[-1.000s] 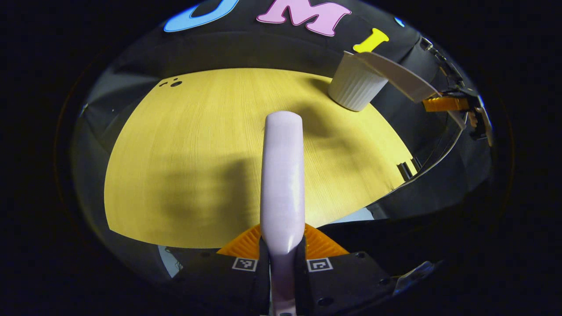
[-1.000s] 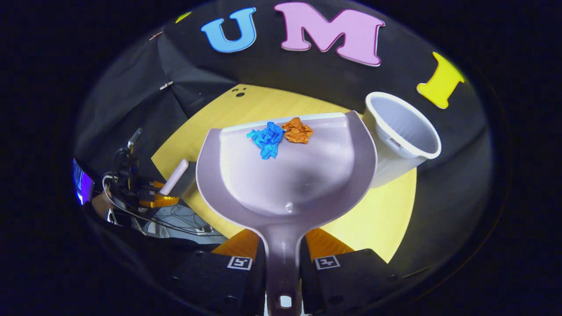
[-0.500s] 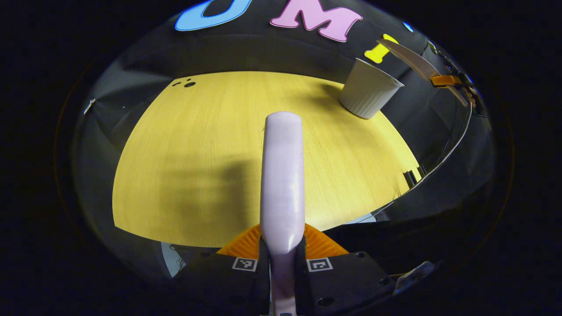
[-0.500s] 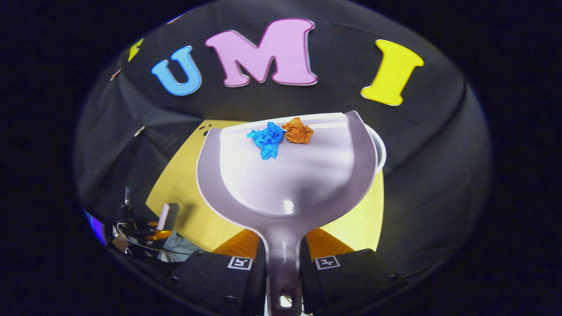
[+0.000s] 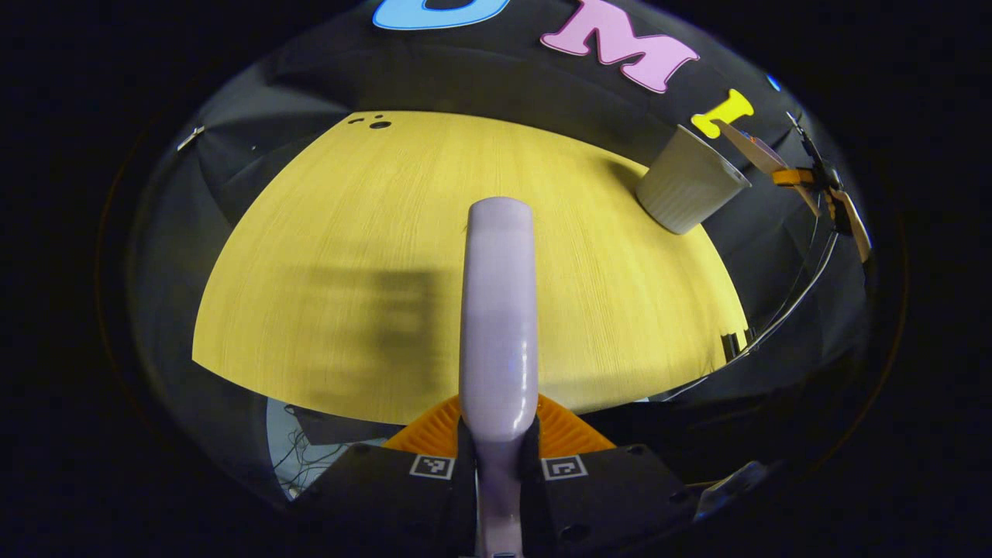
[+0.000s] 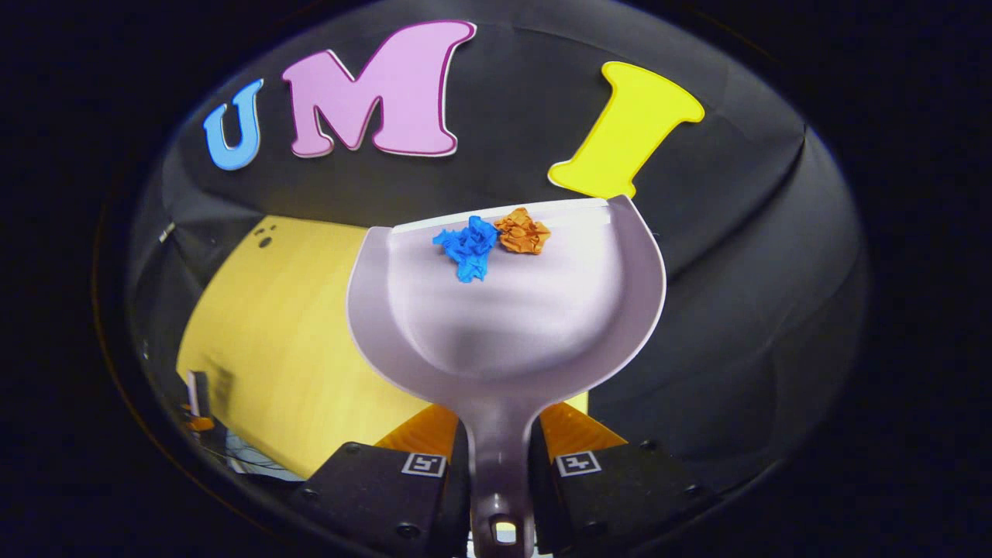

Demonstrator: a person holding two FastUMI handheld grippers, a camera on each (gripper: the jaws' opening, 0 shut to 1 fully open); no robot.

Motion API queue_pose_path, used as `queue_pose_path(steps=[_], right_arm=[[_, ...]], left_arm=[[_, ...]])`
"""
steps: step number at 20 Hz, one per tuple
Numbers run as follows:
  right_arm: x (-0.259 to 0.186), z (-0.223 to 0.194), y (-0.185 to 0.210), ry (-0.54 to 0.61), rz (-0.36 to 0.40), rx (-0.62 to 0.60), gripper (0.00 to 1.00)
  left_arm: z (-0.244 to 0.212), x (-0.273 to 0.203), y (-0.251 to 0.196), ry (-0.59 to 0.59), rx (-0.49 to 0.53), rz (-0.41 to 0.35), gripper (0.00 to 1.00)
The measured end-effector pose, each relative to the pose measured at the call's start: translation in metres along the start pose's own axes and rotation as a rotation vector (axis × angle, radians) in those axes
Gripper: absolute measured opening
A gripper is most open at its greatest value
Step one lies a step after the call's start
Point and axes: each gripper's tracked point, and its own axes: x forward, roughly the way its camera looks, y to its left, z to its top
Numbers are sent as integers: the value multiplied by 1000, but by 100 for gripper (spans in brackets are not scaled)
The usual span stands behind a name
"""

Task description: Pick up the small broom and dustpan from the desktop, sweep the trash into the dustpan with the broom, and then empty the trash into the garbage bin.

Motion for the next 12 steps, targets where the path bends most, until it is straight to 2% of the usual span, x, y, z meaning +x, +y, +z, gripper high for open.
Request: queue_pose_path(steps=[2,5,10,11,12], right_arm=[[8,6,-20,-21,-93,-52,37],[18,4,-31,-34,-151,-109,36],[23,1,-38,-71,-269,-332,36],[20,4,-43,-75,-307,-374,32],[19,8,-46,-87,-342,-420,36]], left_arm=[[11,2,2,-12,-15,18,27],[28,5,-8,-28,-59,-3,27],[45,16,-15,-18,19,17,27],[48,19,-15,-13,31,23,28],[48,21,-17,-6,36,21,28]])
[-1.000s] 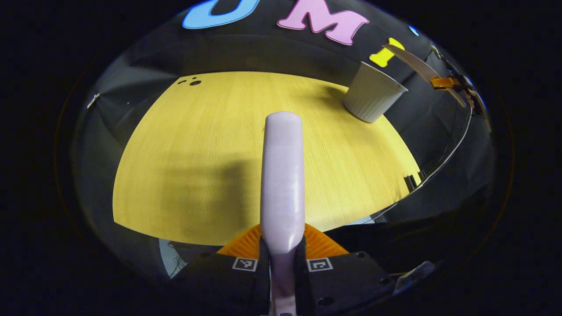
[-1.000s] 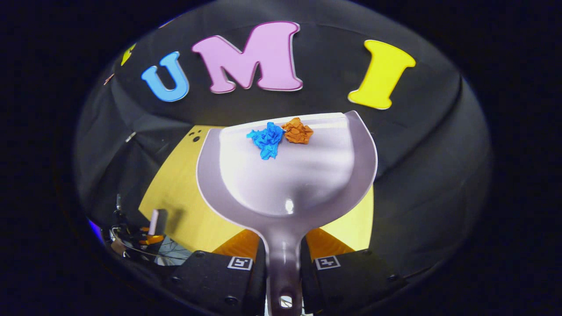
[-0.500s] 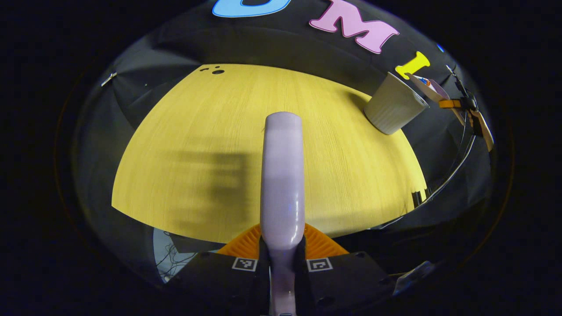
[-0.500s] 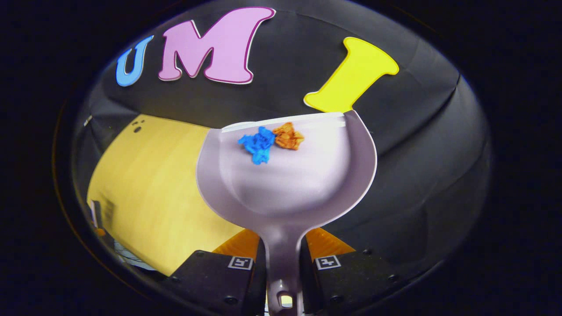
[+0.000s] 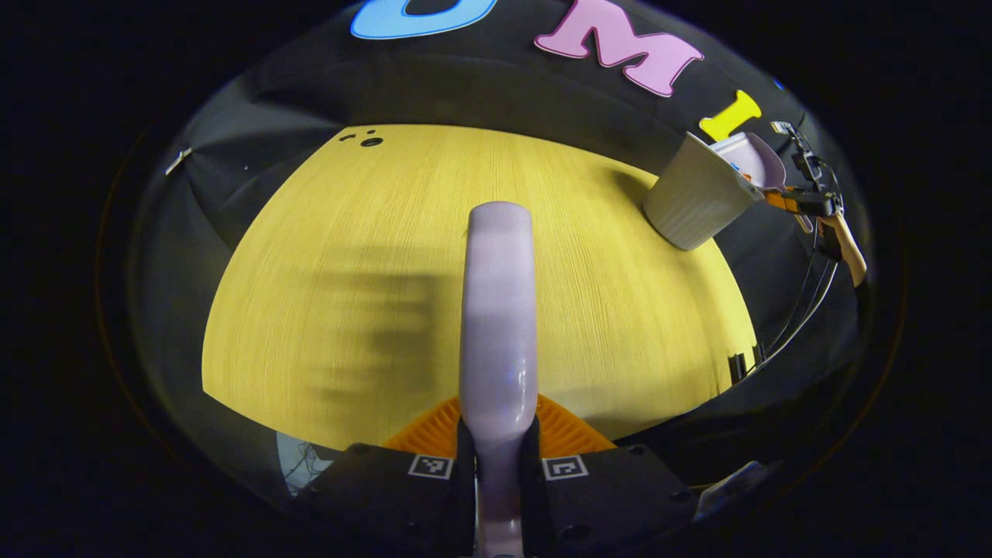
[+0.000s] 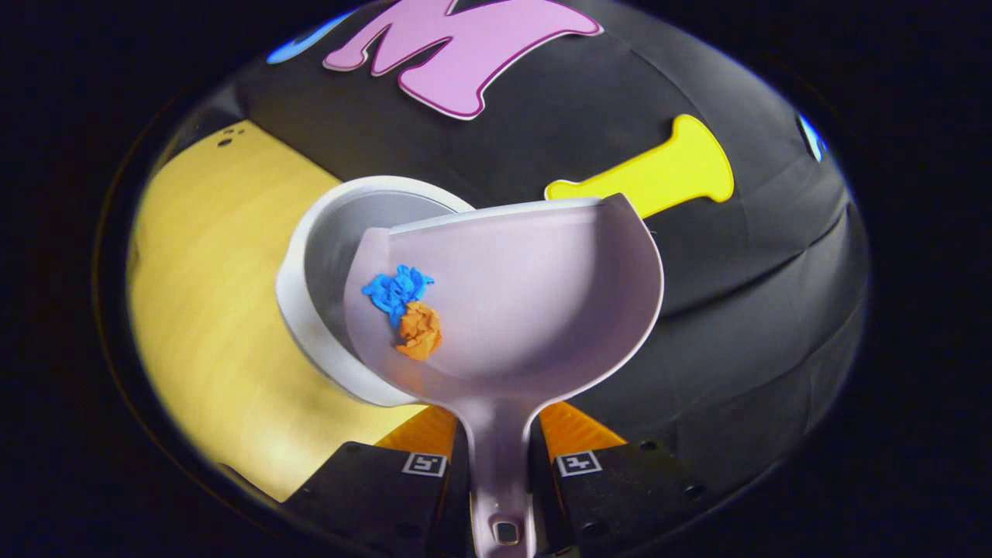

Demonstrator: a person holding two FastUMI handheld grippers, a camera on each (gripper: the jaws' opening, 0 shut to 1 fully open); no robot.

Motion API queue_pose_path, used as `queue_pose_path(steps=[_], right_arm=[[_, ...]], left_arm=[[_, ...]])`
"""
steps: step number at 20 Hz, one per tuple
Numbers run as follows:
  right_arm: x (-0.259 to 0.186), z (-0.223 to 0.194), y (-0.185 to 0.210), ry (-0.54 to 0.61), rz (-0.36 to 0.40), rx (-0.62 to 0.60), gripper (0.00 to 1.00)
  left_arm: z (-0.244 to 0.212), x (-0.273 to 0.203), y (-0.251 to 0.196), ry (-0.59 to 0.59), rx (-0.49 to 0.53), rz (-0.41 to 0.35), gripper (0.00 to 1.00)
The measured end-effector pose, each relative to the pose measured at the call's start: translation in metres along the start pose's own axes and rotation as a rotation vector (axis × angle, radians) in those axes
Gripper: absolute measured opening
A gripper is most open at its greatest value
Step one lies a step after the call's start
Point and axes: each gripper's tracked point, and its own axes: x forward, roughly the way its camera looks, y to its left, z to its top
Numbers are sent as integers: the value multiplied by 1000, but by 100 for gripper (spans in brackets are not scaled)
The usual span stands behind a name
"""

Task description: Pick up the small broom and dustpan from the desktop, sweep the trash into the dustpan with the broom, and then empty the trash into the garbage bin.

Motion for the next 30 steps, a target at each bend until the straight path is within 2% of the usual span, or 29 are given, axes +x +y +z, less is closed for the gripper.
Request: queue_pose_path(steps=[2,3,4,5,9,14,16,17,18,21,22,23,24,25,26,27,30], right_arm=[[-3,1,1,-7,-52,-66,36],[-2,3,-1,-9,-72,-100,41],[-5,8,-3,-6,-99,-151,36],[-5,10,-4,-11,-117,-193,36],[-13,19,-21,-57,-161,-381,36],[-41,15,-61,-106,-224,-634,36],[-42,4,-77,-115,-231,-694,32],[-44,-3,-82,-115,-230,-707,36],[-37,-11,-87,-113,-226,-713,40],[-39,-5,-76,-100,-207,-710,32],[-39,-6,-77,-94,-192,-685,36],[-39,-5,-77,-84,-170,-646,36],[-38,-6,-76,-71,-145,-602,40],[-38,-7,-74,-56,-120,-555,36],[-39,-8,-72,-43,-96,-507,39],[-39,-9,-71,-34,-73,-459,36],[-44,-7,-72,-14,-21,-319,39]], left_arm=[[0,4,-5,12,-8,-7,28],[1,7,-8,17,-14,-13,27],[3,10,-11,22,-17,-19,28],[3,12,-12,26,-14,-21,28],[4,19,-13,40,34,-4,28],[4,24,-20,46,19,-15,28],[2,26,-21,43,13,-18,27],[0,26,-20,44,11,-18,28],[0,26,-19,44,9,-17,28],[-2,27,-17,41,2,-11,28],[0,27,-16,36,0,-9,27],[1,26,-15,25,-3,-7,27],[4,25,-15,14,-9,-6,28],[6,24,-15,3,-17,-7,27],[9,23,-15,-8,-24,-7,28],[10,22,-14,-19,-29,-3,27],[19,16,-7,-66,-49,25,28]])
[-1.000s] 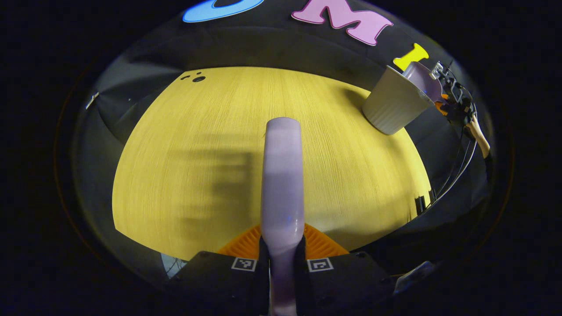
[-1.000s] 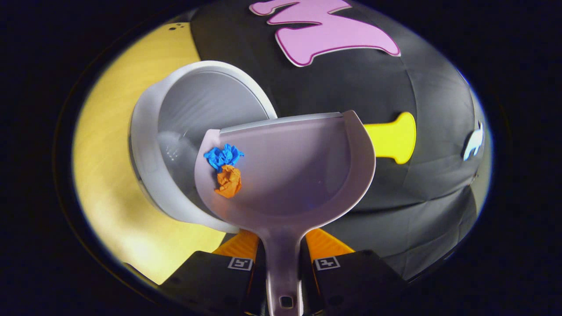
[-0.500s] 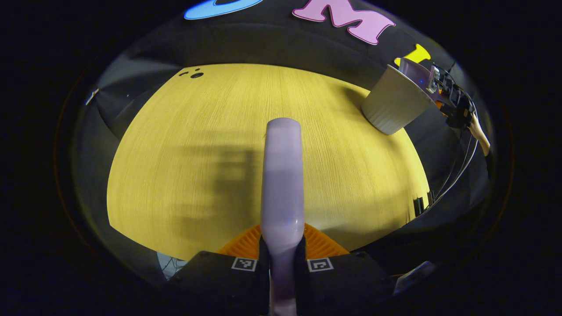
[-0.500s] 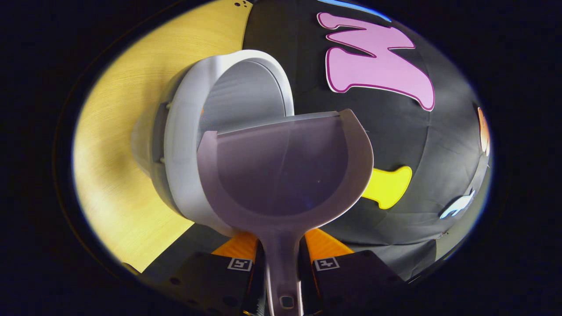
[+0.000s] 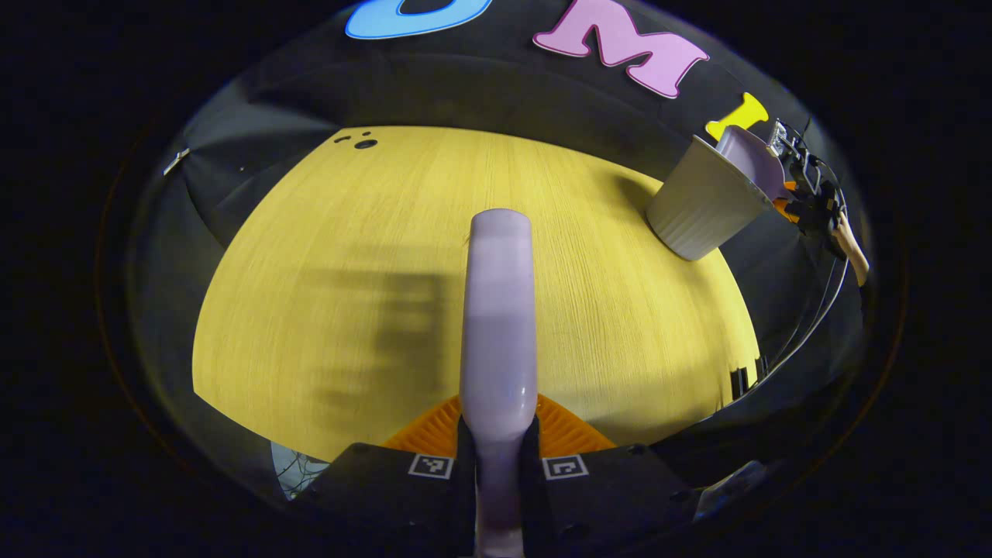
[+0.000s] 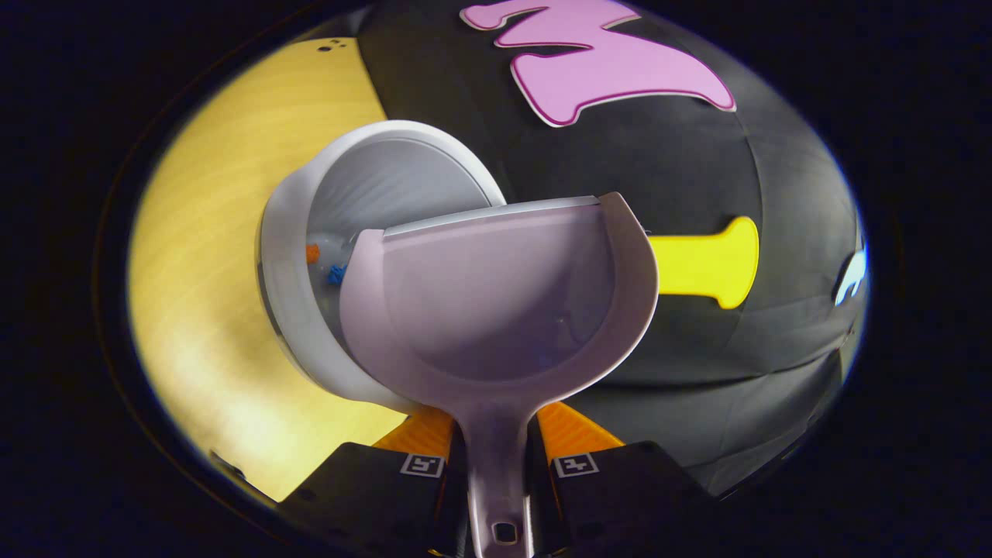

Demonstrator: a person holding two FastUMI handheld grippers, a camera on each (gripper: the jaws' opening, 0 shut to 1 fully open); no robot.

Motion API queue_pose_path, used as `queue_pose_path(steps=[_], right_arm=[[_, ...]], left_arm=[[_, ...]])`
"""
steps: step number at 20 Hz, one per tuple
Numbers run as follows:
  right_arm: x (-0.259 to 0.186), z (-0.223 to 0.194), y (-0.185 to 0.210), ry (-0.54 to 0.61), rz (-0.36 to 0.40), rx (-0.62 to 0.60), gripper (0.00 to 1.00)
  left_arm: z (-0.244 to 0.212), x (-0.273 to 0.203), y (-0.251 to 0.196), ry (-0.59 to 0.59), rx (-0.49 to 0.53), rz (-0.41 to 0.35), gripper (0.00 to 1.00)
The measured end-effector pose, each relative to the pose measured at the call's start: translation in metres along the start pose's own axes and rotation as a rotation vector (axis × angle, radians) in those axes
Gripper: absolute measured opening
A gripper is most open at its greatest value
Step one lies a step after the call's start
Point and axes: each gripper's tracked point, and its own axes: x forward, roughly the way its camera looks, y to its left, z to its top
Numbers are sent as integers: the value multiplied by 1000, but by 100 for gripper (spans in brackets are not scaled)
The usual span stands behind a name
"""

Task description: Pick up the small broom and dustpan from the desktop, sweep the trash into the dustpan with the broom, and then empty the trash into the garbage bin.

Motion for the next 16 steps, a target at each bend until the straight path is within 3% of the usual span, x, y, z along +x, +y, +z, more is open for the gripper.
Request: queue_pose_path(steps=[11,12,16], right_arm=[[-12,12,-18,-5,96,464,34],[-13,16,-20,-8,105,508,40],[-21,31,-23,-41,136,664,36]], left_arm=[[32,-29,44,-146,-50,95,27],[33,-32,45,-158,-52,97,27],[32,-40,42,-173,-50,75,27]])
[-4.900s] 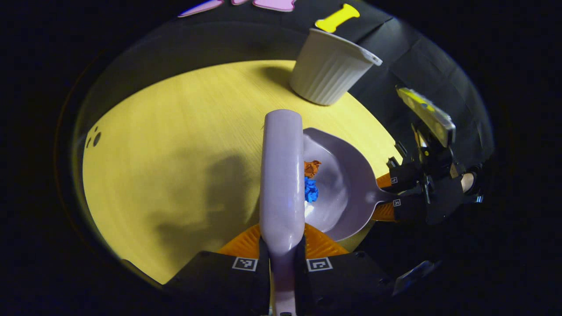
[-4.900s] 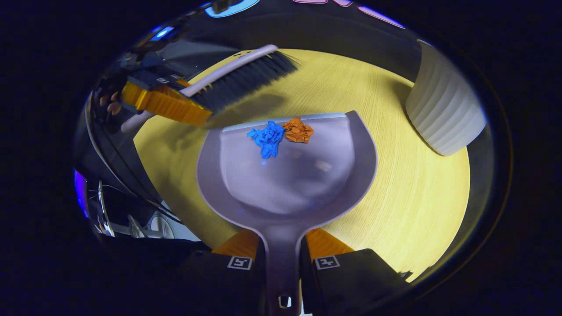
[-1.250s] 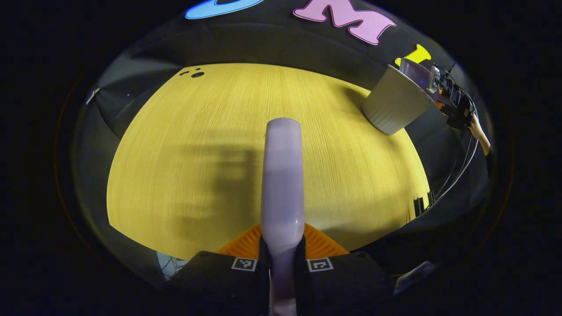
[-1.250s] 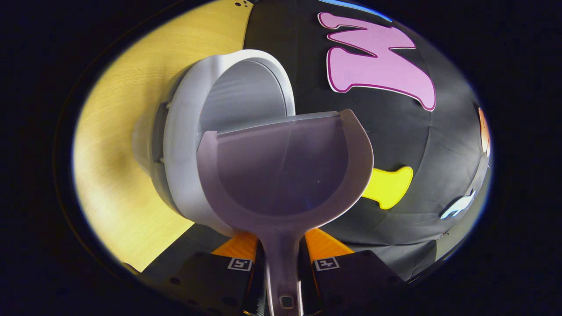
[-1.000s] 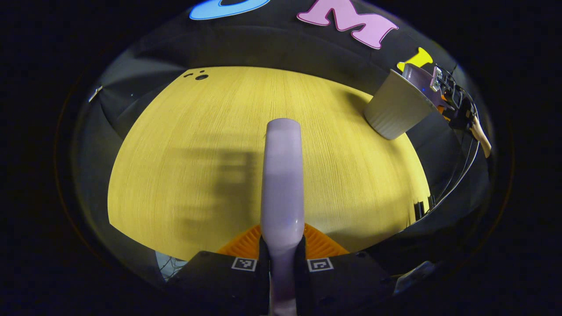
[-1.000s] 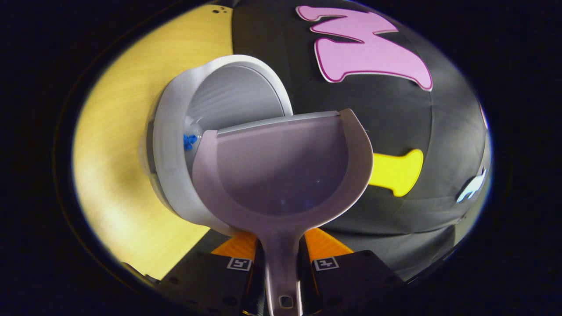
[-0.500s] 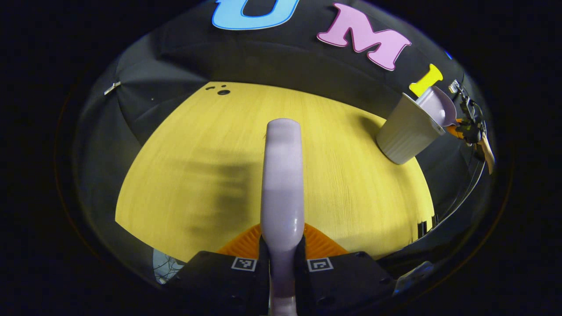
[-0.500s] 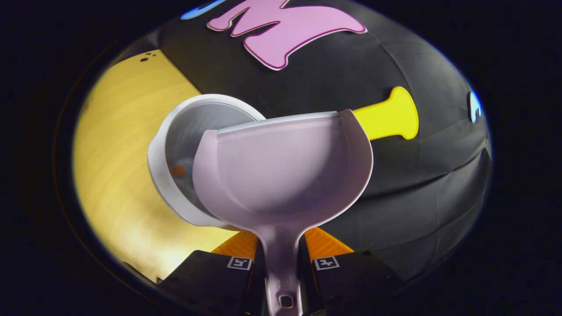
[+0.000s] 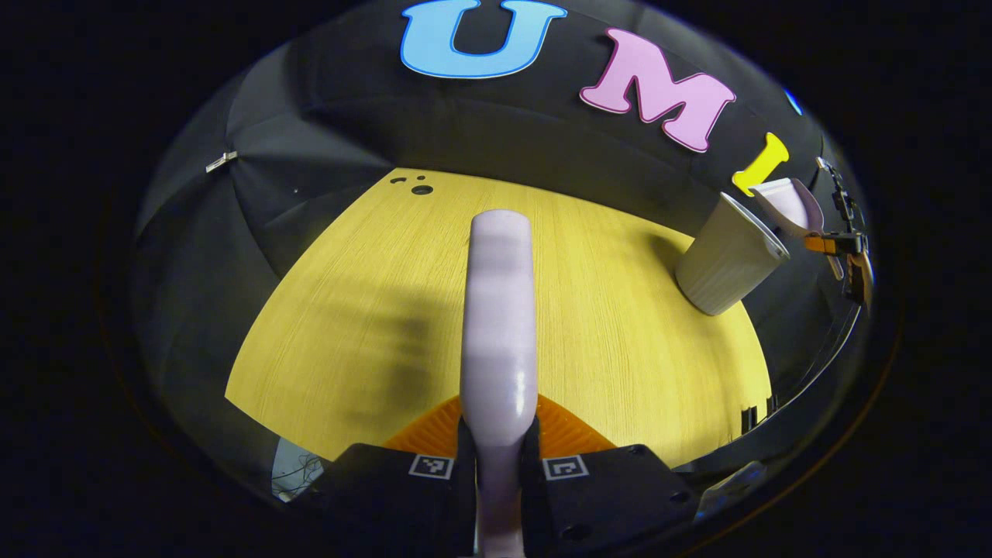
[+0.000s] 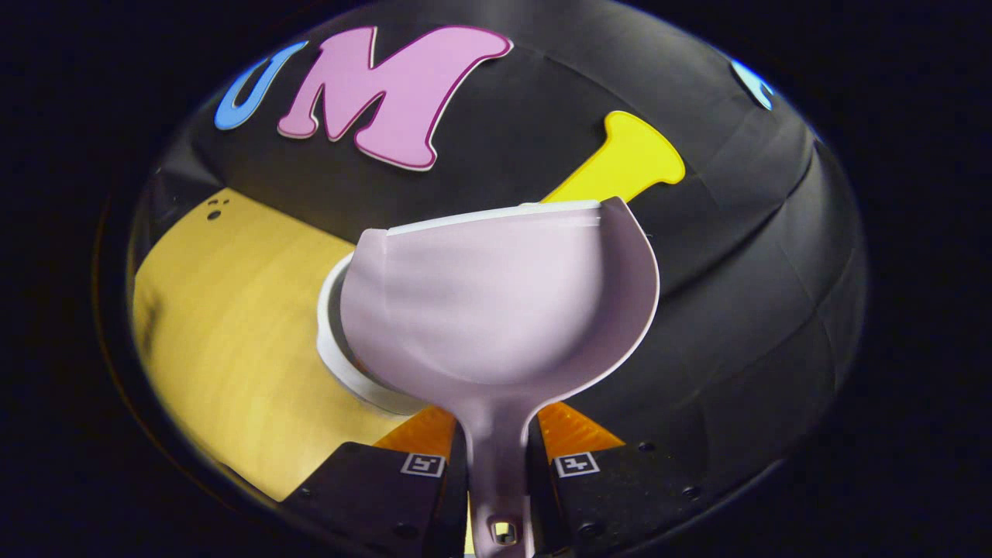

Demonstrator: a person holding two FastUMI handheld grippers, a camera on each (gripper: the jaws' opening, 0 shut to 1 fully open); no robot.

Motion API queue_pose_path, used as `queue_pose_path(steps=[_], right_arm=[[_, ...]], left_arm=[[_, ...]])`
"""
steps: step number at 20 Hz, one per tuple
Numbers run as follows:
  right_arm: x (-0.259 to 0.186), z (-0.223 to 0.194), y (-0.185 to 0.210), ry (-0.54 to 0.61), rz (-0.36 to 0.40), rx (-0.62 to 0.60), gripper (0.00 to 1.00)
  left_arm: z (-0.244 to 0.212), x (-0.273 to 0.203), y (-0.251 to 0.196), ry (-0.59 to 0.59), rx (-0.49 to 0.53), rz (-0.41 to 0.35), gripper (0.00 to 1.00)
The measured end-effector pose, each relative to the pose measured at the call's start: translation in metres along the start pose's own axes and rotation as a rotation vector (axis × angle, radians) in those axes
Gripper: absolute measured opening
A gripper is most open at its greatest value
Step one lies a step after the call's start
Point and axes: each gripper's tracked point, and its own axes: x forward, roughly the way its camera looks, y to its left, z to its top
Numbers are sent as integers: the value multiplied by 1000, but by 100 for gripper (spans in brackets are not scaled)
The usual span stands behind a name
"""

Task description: Pick up the small broom and dustpan from the desktop, sweep the trash into the dustpan with the broom, and then empty the trash into the garbage bin.

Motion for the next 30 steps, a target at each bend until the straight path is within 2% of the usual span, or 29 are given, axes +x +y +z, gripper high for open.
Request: queue_pose_path(steps=[1,2,3,5,6,7,9,10,14,15,16,19,20,21,24,26,30], right_arm=[[-2,4,1,-11,3,17,36],[-3,8,3,-25,8,30,32],[-4,12,9,-44,24,52,34],[-8,20,19,-74,69,96,36],[-12,25,27,-90,94,118,33],[-15,30,33,-102,116,138,40],[-24,39,51,-127,170,183,33],[-29,42,61,-134,201,198,36],[-57,44,92,-161,248,197,36],[-63,42,106,-161,277,206,40],[-67,39,122,-151,315,211,36],[-70,13,176,-90,391,167,36],[-69,2,193,-70,413,158,40],[-67,-10,213,-44,444,157,36],[-64,-55,273,61,546,155,36],[-56,-90,302,140,575,142,36],[-32,-156,344,284,600,206,36]], left_arm=[[0,0,-1,-2,9,-3,27],[0,0,-1,-3,19,-8,28],[1,0,-2,-5,27,-13,27],[3,-1,-3,-11,41,-24,27],[4,-1,-4,-16,47,-29,27],[5,-1,-4,-20,53,-36,27],[5,-1,-4,-28,62,-45,27],[5,-1,-4,-29,65,-51,28],[2,-1,-2,-26,79,-68,27],[1,-1,-1,-23,85,-72,27],[-4,1,0,-20,91,-72,27],[-17,6,4,8,103,-71,27],[-19,8,4,15,107,-72,27],[-22,10,4,25,114,-72,27],[-34,23,8,82,142,-48,27],[-39,33,6,118,143,-53,27],[-46,60,5,185,123,-31,28]])
